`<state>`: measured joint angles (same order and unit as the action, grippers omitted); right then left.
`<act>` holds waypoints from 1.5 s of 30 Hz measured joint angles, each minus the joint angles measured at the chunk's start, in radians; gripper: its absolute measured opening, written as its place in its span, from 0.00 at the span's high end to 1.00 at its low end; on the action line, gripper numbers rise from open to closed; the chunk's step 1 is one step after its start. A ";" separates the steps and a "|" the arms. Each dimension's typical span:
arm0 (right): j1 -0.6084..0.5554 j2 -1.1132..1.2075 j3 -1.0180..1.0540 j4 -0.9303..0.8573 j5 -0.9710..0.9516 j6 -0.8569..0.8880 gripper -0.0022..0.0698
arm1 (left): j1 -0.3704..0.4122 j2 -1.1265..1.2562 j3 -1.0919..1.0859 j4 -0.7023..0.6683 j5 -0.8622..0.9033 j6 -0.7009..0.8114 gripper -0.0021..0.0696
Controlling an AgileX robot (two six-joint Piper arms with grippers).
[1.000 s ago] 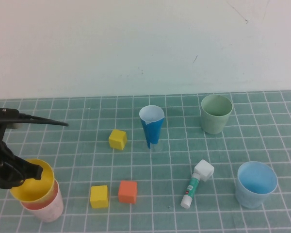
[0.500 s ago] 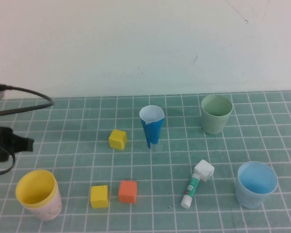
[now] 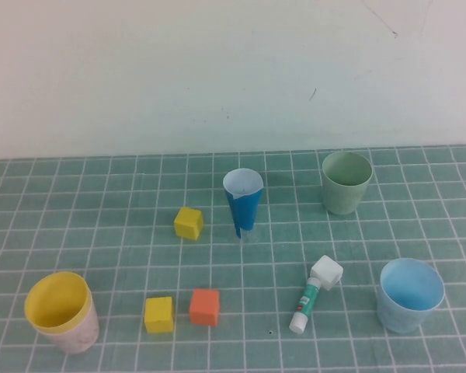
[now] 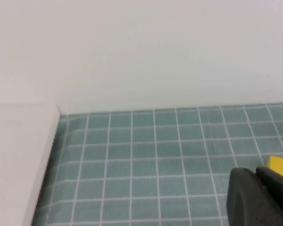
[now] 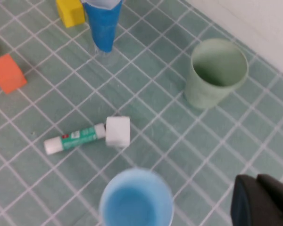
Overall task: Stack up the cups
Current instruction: Pick up the green cup, then place the green cup on the blue cup
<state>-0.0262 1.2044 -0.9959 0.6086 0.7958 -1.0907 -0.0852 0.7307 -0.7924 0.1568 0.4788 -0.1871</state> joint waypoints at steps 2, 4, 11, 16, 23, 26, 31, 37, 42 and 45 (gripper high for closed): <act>0.044 0.121 -0.082 0.002 -0.004 -0.056 0.91 | 0.000 -0.068 0.048 -0.018 0.008 0.003 0.97; 0.092 0.240 -0.173 0.002 -0.008 -0.076 0.79 | 0.000 -0.133 0.097 -0.029 0.008 0.019 0.97; 0.173 0.684 -0.563 -0.058 0.016 -0.004 0.26 | 0.000 -0.307 0.340 -0.034 -0.094 0.063 0.97; 0.175 1.032 -0.975 -0.231 0.177 0.194 0.16 | 0.000 -0.364 0.475 -0.032 -0.223 0.064 0.97; 0.175 1.260 -1.195 -0.335 0.258 0.326 0.15 | 0.000 -0.378 0.484 -0.020 -0.260 0.064 0.97; 0.175 1.274 -1.197 -0.344 0.270 0.329 0.22 | 0.000 -0.375 0.487 -0.013 -0.269 0.064 0.97; 0.176 1.272 -1.197 -0.347 0.280 0.310 0.72 | 0.000 -0.353 0.487 -0.011 -0.303 0.064 0.97; 0.176 1.189 -1.197 -0.364 0.320 0.295 0.94 | 0.000 -0.347 0.487 0.009 -0.316 0.064 0.97; 0.174 0.998 -1.197 -0.369 0.378 0.302 0.95 | 0.000 -0.347 0.487 0.017 -0.316 0.045 0.97; 0.172 0.865 -1.197 -0.370 0.420 0.306 0.95 | 0.000 -0.347 0.487 0.017 -0.317 0.017 0.97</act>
<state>0.1460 2.0696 -2.1930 0.2387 1.2162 -0.7846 -0.0852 0.3841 -0.3059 0.1743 0.1618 -0.1700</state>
